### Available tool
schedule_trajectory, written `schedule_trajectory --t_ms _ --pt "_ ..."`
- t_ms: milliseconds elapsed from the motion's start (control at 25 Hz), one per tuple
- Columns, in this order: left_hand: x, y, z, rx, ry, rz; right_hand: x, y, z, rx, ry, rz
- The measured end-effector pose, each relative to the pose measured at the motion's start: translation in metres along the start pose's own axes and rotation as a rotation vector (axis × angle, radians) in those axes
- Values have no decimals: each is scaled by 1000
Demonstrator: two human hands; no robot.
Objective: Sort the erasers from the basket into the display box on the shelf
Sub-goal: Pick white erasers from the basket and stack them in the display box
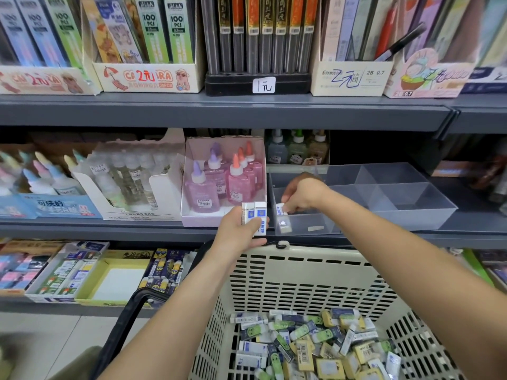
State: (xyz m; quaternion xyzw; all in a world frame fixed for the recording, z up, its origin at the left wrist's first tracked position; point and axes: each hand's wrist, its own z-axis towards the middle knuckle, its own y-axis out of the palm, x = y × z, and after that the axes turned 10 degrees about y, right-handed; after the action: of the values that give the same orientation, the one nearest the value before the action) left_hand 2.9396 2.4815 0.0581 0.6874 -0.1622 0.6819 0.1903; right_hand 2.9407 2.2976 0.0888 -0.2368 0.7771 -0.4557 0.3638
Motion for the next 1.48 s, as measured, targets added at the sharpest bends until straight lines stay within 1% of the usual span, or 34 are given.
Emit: schedule_trajectory --t_ms 80,120,200,280,360,480,520,600,640,760,840,960,1040,1160,1240,1360,1480 --pt "2 4 1 -9 -26 16 5 -4 -4 -22 15 237" --pt "3 7 1 -22 -41 21 6 -5 -6 -12 7 266" --pt "5 17 3 -55 -55 34 9 -3 -9 -12 -14 193" --pt "6 24 6 -47 -61 31 11 -2 -13 -34 -35 169" --pt "6 27 9 -27 -72 5 12 -4 -15 -37 -60 227" --pt "6 25 12 -7 -83 -45 15 -11 -20 44 -103 262" --pt "6 24 11 8 -73 -51 18 -14 -21 52 -114 317" --pt "7 23 7 24 -43 -49 23 -21 -26 17 -137 441" --pt "9 21 4 22 -30 -51 25 -24 -28 23 -161 404" --pt "16 13 -3 5 -13 -73 29 -29 -28 112 -285 -23" --pt "20 4 -8 -7 -9 -71 28 -29 -29 91 -318 -149" --pt "17 -5 -19 -28 -12 -48 28 -29 -30 107 -293 -195" --pt "9 -7 -24 -30 -25 -46 27 -23 -29 85 -296 -214" --pt "2 -6 -26 -25 -22 -82 24 -10 -30 -76 -318 -173" --pt "1 -7 -24 -21 -23 -109 23 -2 -32 -122 -340 -194" --pt "2 -10 -19 -7 -25 -123 24 9 -31 -9 -360 -266" --pt "3 -10 -13 20 -18 -139 18 16 -29 49 -334 -181"
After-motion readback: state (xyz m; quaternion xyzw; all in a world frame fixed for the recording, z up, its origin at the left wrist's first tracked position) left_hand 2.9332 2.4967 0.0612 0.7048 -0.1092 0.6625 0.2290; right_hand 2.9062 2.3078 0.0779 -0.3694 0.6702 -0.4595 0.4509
